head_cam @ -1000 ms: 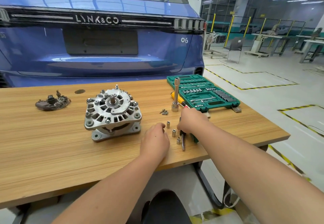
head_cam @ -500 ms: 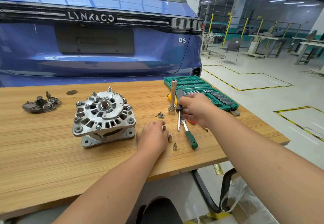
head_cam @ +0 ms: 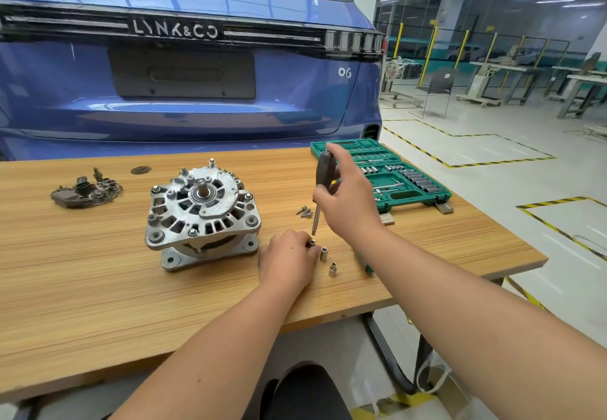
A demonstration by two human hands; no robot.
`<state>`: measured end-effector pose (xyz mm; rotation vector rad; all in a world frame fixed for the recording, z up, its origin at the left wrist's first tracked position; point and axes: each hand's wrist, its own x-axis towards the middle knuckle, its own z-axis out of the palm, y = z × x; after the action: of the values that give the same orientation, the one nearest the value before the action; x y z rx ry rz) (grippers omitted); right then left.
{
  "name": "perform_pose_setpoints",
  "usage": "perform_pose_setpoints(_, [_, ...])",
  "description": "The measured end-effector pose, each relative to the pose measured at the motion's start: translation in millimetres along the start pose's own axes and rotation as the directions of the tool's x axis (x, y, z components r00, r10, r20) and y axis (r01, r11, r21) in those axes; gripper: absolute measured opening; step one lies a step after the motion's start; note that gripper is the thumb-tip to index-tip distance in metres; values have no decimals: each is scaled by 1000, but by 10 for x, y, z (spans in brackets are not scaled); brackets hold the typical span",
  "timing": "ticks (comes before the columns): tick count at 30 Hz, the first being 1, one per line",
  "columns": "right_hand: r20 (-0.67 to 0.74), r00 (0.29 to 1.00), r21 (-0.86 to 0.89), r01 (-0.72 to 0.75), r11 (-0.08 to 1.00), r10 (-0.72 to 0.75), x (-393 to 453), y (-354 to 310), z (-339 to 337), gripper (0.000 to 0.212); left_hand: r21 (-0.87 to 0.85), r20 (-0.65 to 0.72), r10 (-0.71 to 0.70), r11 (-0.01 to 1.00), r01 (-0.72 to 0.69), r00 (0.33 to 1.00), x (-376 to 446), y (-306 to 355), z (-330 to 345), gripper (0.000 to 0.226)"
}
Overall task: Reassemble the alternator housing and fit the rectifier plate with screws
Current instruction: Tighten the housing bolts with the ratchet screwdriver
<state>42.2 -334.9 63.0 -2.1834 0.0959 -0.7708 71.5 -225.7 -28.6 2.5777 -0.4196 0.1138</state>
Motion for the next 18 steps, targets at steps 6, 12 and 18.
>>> perform_pose_setpoints(6, [63, 997, -81, 55, 995, -50, -76, 63, 42, 62, 10, -2, 23, 1000, -23, 1000, -42, -2, -41, 21])
perform_pose_setpoints(12, [105, 986, -121, 146, 982, -133, -71, 40, 33, 63, 9, -4, 27, 1000, -27, 1000, -52, 2, -48, 22])
perform_pose_setpoints(18, [73, 984, -168, 170, 971, -160, -129, 62, 45, 61, -3, -3, 21, 1000, -21, 1000, -70, 1, -63, 26])
